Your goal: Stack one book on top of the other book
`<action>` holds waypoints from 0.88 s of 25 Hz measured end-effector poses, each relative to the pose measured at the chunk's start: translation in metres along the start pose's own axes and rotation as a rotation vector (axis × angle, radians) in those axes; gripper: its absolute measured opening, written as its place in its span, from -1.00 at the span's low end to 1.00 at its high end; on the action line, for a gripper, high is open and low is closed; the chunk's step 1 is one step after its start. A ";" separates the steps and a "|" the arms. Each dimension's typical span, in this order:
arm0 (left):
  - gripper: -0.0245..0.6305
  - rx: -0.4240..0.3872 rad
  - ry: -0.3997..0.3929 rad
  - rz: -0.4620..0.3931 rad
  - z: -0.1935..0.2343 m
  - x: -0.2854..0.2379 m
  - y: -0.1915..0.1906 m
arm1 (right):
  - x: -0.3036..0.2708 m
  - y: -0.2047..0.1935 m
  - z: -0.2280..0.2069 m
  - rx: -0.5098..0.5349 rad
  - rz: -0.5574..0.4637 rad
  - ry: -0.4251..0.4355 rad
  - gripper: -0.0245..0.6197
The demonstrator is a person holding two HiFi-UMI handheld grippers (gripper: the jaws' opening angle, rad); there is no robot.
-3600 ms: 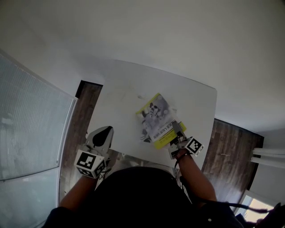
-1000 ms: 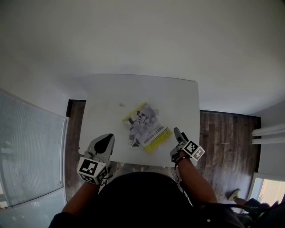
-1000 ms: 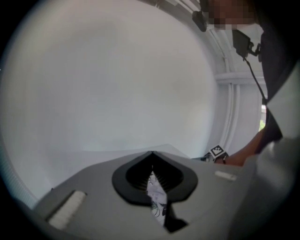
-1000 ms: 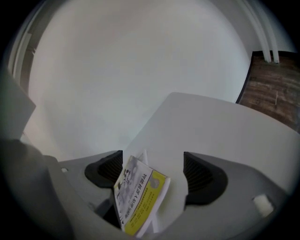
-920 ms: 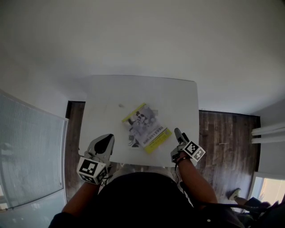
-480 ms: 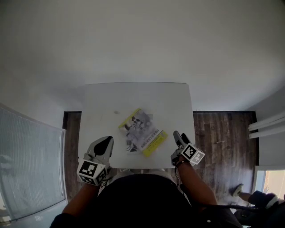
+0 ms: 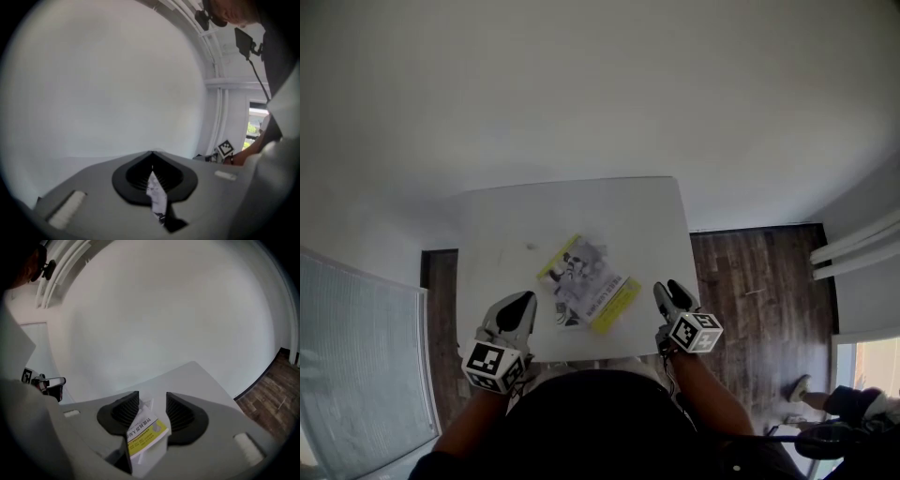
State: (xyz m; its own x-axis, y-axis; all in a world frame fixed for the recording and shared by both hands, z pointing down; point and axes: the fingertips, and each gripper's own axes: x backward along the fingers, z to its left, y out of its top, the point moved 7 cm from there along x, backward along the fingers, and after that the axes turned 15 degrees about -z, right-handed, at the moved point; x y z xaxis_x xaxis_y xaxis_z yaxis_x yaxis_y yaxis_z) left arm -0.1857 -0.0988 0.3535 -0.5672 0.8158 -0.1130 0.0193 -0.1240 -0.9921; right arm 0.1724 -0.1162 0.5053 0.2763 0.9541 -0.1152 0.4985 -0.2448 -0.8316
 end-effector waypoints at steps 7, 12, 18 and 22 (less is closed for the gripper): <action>-0.92 0.018 0.015 -0.016 0.002 0.002 -0.003 | -0.001 0.006 0.006 0.076 0.010 0.034 -0.66; -0.92 0.037 0.037 -0.006 0.002 0.008 -0.007 | -0.004 0.005 0.013 0.141 0.034 0.058 -0.77; -0.92 0.043 0.045 -0.005 0.003 0.009 -0.011 | -0.008 0.003 0.020 0.165 0.047 0.089 -0.91; -0.92 0.044 0.042 -0.009 0.002 0.009 -0.011 | -0.010 0.003 0.024 0.168 0.049 0.110 -0.91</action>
State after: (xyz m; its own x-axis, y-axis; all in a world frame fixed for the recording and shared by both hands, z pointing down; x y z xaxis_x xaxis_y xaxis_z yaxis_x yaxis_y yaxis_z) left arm -0.1932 -0.0912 0.3637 -0.5322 0.8398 -0.1070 -0.0221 -0.1401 -0.9899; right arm 0.1508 -0.1220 0.4911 0.3893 0.9151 -0.1053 0.3410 -0.2494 -0.9064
